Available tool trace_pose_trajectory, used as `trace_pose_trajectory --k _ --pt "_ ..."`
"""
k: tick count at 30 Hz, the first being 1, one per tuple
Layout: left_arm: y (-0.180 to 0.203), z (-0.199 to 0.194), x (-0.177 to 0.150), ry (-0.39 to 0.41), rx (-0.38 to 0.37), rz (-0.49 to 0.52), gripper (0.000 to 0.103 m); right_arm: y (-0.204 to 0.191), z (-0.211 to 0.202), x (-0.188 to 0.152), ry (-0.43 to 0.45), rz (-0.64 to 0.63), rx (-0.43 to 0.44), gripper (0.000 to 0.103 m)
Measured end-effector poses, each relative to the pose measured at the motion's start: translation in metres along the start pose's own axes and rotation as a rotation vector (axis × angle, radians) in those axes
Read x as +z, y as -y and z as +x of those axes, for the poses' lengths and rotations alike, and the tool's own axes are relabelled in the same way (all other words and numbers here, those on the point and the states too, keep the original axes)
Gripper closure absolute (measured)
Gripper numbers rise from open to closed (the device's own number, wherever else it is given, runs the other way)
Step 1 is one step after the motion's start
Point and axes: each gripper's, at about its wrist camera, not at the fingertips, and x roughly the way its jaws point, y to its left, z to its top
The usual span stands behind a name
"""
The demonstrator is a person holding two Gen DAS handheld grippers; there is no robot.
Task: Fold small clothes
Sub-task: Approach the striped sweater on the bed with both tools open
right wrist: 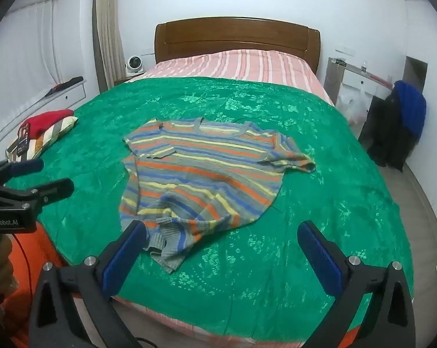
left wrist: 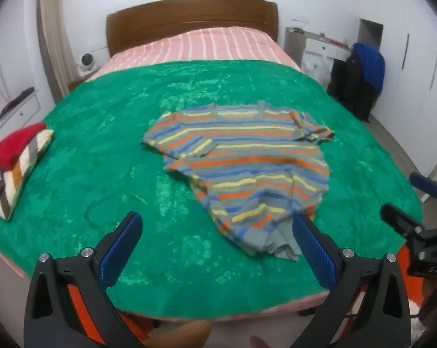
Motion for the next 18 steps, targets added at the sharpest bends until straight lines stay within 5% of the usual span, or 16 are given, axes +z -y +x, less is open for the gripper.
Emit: trace_pose_trajectory --k 18 --pt "-0.006 0.013 -0.005 -0.049 0.125 -0.012 0.0 0.019 0.029 -0.007 -0.033 0.072 -0.081 0.0"
